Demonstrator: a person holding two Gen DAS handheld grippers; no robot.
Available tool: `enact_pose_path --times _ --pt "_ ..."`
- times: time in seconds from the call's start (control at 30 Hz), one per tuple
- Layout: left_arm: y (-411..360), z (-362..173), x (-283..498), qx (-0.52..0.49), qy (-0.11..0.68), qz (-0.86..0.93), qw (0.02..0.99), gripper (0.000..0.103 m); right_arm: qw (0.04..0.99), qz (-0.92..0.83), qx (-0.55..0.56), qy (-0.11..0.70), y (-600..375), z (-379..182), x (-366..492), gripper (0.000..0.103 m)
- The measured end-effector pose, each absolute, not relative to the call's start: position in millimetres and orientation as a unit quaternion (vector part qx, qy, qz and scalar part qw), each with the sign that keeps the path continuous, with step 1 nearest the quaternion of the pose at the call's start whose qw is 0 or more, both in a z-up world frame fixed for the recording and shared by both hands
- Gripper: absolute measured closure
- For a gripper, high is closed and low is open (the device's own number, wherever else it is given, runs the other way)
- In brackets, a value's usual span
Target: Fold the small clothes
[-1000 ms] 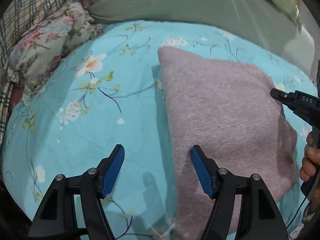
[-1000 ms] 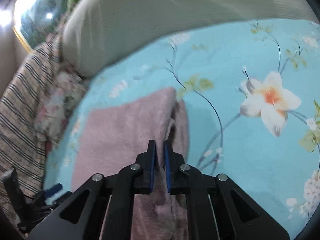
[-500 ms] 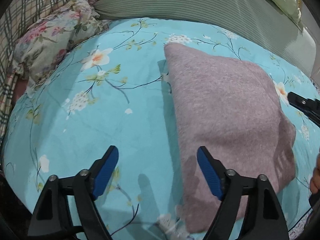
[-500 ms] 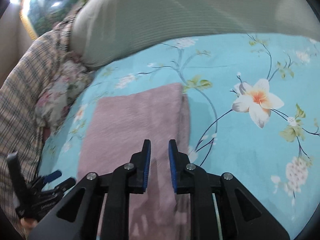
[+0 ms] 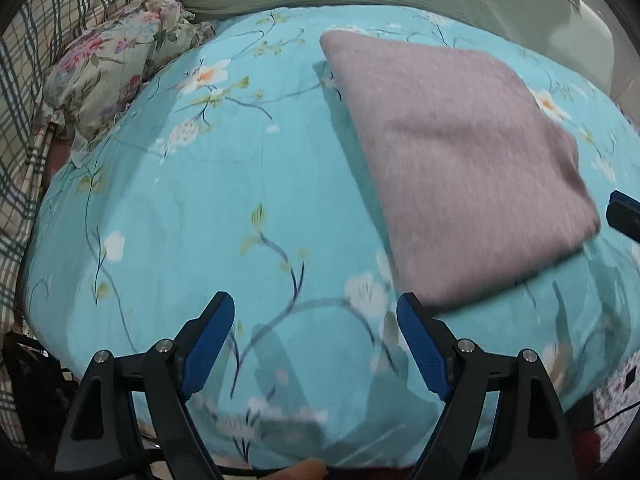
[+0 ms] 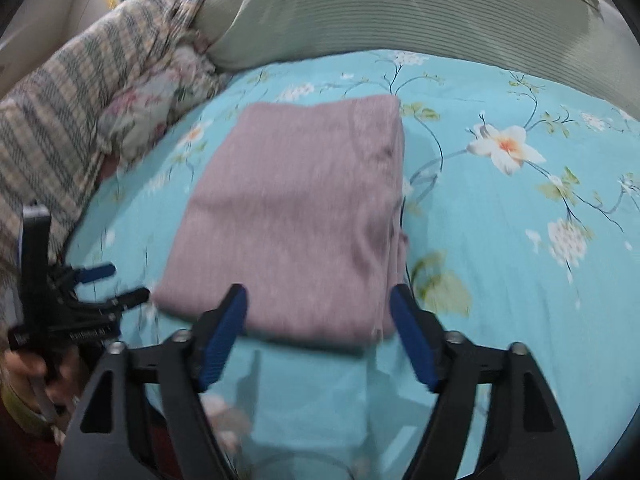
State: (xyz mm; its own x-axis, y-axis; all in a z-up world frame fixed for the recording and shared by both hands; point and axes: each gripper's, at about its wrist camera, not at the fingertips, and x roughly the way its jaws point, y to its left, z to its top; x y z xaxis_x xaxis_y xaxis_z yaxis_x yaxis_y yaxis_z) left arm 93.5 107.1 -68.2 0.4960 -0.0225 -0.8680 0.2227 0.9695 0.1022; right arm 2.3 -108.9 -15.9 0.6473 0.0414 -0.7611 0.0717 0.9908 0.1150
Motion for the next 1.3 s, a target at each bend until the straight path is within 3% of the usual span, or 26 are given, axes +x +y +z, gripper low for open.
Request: enact_pose_path --times 0.33,0.47,0.83,1.3 --pt "96 -23 70 0.113 0.454 -0.103 0.878 0.019 0.896 0.009 0.042 0.442 -91 -8 -21 0.022" --pt "92 2 66 0.125 0.425 -0.108 0.890 0.016 0.908 0.009 0.023 0.419 -86 14 -26 0.005" --pt "83 -30 90 0.144 0.463 -0.089 0.870 0.013 0.898 0.003 0.020 0.440 -86 -4 -10 0.004" --pt "81 -30 104 0.142 0.457 -0.078 0.875 0.013 0.892 0.008 0.022 0.451 -88 -13 14 0.004"
